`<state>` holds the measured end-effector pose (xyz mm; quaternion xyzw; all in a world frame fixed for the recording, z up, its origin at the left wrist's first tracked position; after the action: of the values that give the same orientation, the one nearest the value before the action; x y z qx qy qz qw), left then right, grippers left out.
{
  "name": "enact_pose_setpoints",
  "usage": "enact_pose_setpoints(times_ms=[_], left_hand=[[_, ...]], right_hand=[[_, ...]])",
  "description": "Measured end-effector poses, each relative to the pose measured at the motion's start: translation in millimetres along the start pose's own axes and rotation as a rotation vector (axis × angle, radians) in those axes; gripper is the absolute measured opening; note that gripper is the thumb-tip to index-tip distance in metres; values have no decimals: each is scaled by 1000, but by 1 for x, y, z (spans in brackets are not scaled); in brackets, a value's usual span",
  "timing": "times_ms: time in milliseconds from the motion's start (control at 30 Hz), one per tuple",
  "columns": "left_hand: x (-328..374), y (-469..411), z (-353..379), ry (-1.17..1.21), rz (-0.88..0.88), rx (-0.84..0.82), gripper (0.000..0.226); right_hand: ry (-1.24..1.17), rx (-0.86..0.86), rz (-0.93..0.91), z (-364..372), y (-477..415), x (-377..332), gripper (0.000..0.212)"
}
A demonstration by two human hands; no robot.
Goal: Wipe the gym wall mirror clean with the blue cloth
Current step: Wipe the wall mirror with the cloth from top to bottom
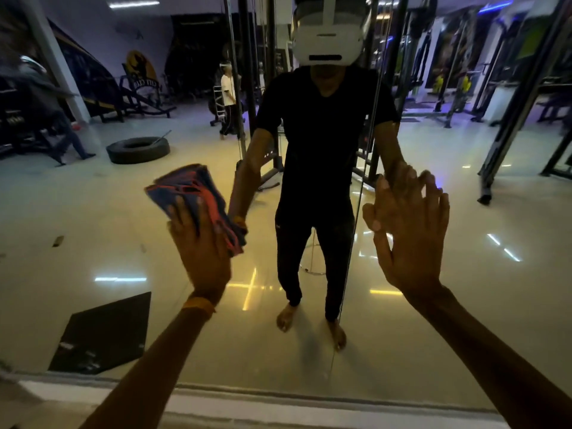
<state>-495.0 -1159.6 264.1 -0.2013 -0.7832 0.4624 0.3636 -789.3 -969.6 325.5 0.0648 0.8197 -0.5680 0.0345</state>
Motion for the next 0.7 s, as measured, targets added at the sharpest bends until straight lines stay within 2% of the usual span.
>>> enact_pose_setpoints(times_ms=[33, 100, 133, 200, 267, 300, 367, 467, 567, 600, 700], left_hand=[[-4, -8, -4, 54, -55, 6, 61], [19, -11, 1, 89, -28, -5, 61], [40, -5, 9, 72, 52, -34, 61], [82, 22, 33, -17, 357, -136, 62], [94, 33, 46, -95, 576, -180, 67], [85, 25, 44, -107, 598, -156, 71], [53, 0, 25, -109, 520, -98, 76], [7, -49, -13, -15, 336, -37, 64], [24, -67, -16, 61, 176, -17, 65], [42, -59, -7, 39, 219, -26, 68], [88, -24, 20, -103, 628, -122, 73]], right_hand=[[-6, 1, 5, 0, 1, -4, 53], [0, 5, -3, 2, 0, -13, 56], [11, 2, -5, 3, -2, -18, 57], [38, -7, -1, 7, -3, -23, 57], [42, -16, 21, 9, -6, -24, 57], [43, -21, 27, 10, -9, -24, 57], [43, -5, 20, 10, -14, -28, 54], [34, 73, 19, 9, -19, -41, 52], [38, 97, 59, 12, -22, -50, 52], [43, 87, 53, 13, -23, -51, 54], [87, 62, -34, 7, -35, -53, 62]])
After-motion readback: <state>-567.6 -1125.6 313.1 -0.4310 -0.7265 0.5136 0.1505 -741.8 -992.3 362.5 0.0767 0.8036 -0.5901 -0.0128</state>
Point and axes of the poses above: each hand's wrist, its own y-axis away from the middle knuckle, its own z-axis out of the palm, x = y × z, the point moved 4 cm from there along -y, towards the middle knuckle
